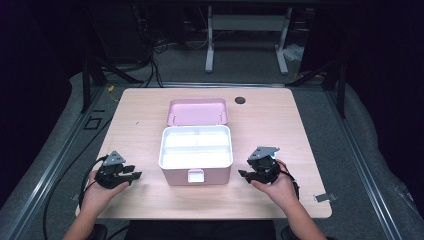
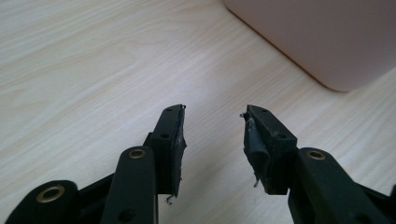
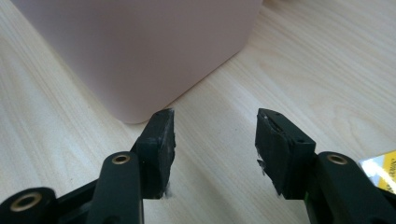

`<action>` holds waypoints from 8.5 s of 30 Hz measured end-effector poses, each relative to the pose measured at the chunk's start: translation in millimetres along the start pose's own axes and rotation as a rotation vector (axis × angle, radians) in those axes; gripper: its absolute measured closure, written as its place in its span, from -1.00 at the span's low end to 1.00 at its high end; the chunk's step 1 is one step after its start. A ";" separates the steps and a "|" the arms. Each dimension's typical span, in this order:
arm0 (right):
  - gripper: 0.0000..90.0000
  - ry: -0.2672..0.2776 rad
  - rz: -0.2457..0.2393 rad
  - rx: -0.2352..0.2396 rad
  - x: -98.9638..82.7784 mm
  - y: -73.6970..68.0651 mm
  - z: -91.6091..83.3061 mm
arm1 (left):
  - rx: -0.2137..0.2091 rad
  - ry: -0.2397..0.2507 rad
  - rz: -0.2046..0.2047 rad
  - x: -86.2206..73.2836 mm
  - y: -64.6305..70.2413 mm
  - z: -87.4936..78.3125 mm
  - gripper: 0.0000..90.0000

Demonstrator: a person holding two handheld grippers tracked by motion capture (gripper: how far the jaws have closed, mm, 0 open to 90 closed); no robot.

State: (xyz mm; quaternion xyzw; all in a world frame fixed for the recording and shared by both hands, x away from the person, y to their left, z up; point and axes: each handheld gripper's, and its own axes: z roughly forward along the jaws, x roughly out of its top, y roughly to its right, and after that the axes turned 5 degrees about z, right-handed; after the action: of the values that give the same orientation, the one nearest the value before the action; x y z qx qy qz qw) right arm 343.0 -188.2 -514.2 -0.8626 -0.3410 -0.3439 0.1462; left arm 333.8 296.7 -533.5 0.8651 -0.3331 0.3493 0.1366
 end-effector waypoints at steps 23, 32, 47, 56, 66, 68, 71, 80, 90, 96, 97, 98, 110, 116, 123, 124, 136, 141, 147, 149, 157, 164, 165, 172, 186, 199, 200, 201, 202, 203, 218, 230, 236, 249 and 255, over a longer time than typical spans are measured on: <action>0.16 -0.043 0.011 0.005 -2.9 -2.9 4.4 | -0.013 -0.048 -0.022 5.7 3.6 -0.1 0.32; 0.18 -0.049 0.026 0.003 -2.4 -1.6 3.7 | -0.054 -0.050 -0.028 17.0 3.5 -3.4 0.39; 0.17 -0.050 0.041 -0.001 -2.1 0.2 2.7 | -0.073 0.025 0.048 73.1 1.2 -25.6 0.41; 0.17 -0.046 0.040 -0.011 -2.6 1.6 1.5 | -0.084 0.042 0.106 99.7 8.5 -31.5 0.44; 0.16 -0.046 0.045 -0.014 -3.1 2.7 1.2 | -0.116 0.015 0.167 128.2 18.6 -30.7 0.47; 0.16 -0.046 0.045 -0.014 -3.2 2.9 1.2 | -0.127 0.006 0.182 134.3 21.4 -29.0 0.48; 0.16 -0.044 0.044 -0.017 -3.3 3.3 1.1 | -0.141 -0.008 0.216 146.4 28.0 -24.1 0.49; 0.16 -0.045 0.045 -0.016 -3.7 4.4 0.1 | -0.170 -0.062 0.279 164.1 42.6 -9.0 0.58; 0.17 -0.037 0.045 -0.010 -3.6 4.7 -0.9 | -0.202 -0.112 0.358 188.2 63.4 7.6 0.66; 0.17 -0.031 0.041 -0.003 -2.7 3.6 -1.8 | -0.222 -0.163 0.401 198.8 74.2 21.4 0.69; 0.17 -0.032 0.037 -0.003 -2.2 3.1 -2.1 | -0.231 -0.186 0.415 202.4 76.8 25.7 0.69; 0.17 -0.032 0.036 -0.004 -2.1 3.0 -2.2 | -0.234 -0.196 0.420 204.1 78.2 27.7 0.69; 0.17 -0.028 0.034 0.002 -2.1 3.2 -2.3 | -0.263 -0.290 0.476 219.8 88.3 44.5 0.87; 0.17 -0.029 0.034 0.002 -2.0 3.2 -2.0 | -0.267 -0.373 0.568 225.4 99.1 52.9 0.88; 0.17 -0.026 0.033 0.002 -2.1 3.9 -2.2 | -0.288 -0.435 0.622 225.6 104.6 65.8 0.99; 0.17 -0.026 0.035 0.004 -2.2 3.9 -2.4 | -0.289 -0.435 0.626 226.0 104.6 65.8 0.99; 0.17 -0.025 0.036 0.007 -2.1 3.7 -2.0 | -0.238 -0.423 0.649 243.7 96.1 50.1 0.70; 0.17 -0.025 0.033 0.006 -2.6 5.0 -2.2 | -0.255 -0.470 0.674 240.0 100.3 64.8 0.72; 0.17 -0.025 0.036 0.011 -3.2 5.5 -1.8 | -0.272 -0.508 0.706 239.0 100.0 74.9 0.84; 0.17 -0.028 0.036 0.007 -3.2 5.4 -1.8 | -0.278 -0.516 0.717 239.7 100.0 75.3 0.87; 0.17 -0.028 0.038 0.008 -3.4 5.1 -0.8 | -0.285 -0.549 0.866 241.8 107.5 76.7 0.94; 0.17 -0.026 0.044 0.014 -3.8 5.8 -0.6 | -0.273 -0.544 0.917 239.4 111.4 74.2 0.93; 0.17 -0.042 0.038 0.012 -3.2 5.9 -1.9 | -0.275 -0.546 0.911 239.2 111.4 73.6 0.93; 0.17 -0.041 0.040 0.010 -3.1 6.1 -1.8 | -0.264 -0.560 0.877 241.0 111.4 71.2 0.94; 0.17 -0.025 0.040 0.007 -3.4 5.9 -1.6 | -0.232 -0.543 0.749 259.7 97.3 41.2 0.98; 0.17 -0.012 0.040 0.001 -3.2 5.4 -4.1 | -0.250 -0.474 0.403 227.8 30.4 8.5 0.98; 0.17 -0.004 0.034 0.004 -2.9 5.0 -4.0 | -0.247 -0.471 0.382 223.1 23.8 4.3 0.98; 0.17 -0.004 0.034 0.004 -2.9 5.0 -4.0 | -0.250 -0.466 0.357 218.0 16.5 0.4 0.98; 0.17 -0.009 0.029 0.000 -2.6 4.2 -3.7 | -0.241 -0.452 0.340 212.6 9.6 -4.0 0.98; 0.17 -0.009 0.029 0.000 -2.6 4.2 -3.7 | -0.236 -0.444 0.312 207.1 2.2 -8.6 0.98; 0.16 -0.008 0.018 -0.001 -0.2 0.4 -3.5 | -0.078 -0.427 -0.011 94.9 -80.3 -54.5 0.98; 0.15 -0.020 0.010 -0.002 0.1 -1.7 -1.7 | -0.124 -0.491 -0.057 45.6 -68.2 15.3 0.98; 0.09 -0.024 -0.021 -0.003 2.4 -2.9 -4.1 | -0.014 -0.465 -0.074 29.8 -57.9 18.0 0.97; -0.12 -0.209 -0.167 -0.092 60.8 33.4 -31.1 | -0.029 -0.353 -0.159 21.0 -56.8 -1.0 0.24; -0.16 -0.363 -0.163 -0.067 76.9 60.4 -24.1 | -0.034 -0.344 -0.183 16.7 -58.2 -4.8 0.09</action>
State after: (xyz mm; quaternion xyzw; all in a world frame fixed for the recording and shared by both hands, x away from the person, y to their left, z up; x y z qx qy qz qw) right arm 413.6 -206.2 -444.7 -0.8845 -0.4186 -0.2046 0.0252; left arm 379.3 334.0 -518.6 0.9362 -0.2775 0.1766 0.1236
